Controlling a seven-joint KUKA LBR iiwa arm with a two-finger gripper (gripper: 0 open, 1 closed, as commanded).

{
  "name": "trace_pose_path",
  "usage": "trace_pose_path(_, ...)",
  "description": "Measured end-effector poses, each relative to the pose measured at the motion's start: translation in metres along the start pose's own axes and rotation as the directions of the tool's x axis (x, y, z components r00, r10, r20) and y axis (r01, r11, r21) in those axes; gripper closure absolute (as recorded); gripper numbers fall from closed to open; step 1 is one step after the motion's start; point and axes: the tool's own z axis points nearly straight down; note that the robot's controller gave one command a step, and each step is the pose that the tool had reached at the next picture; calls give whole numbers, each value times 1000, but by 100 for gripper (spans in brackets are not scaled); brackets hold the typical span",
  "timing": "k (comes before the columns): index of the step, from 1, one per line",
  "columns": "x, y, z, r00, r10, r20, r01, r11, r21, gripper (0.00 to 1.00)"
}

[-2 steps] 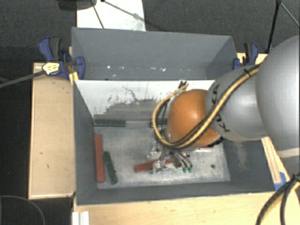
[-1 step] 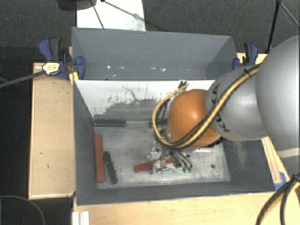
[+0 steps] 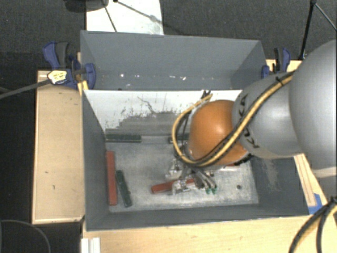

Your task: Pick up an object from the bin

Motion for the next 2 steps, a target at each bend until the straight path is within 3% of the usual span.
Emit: trace_pose_path(2,1,0,-44,1000,1,-4,-1,1000,-1,100)
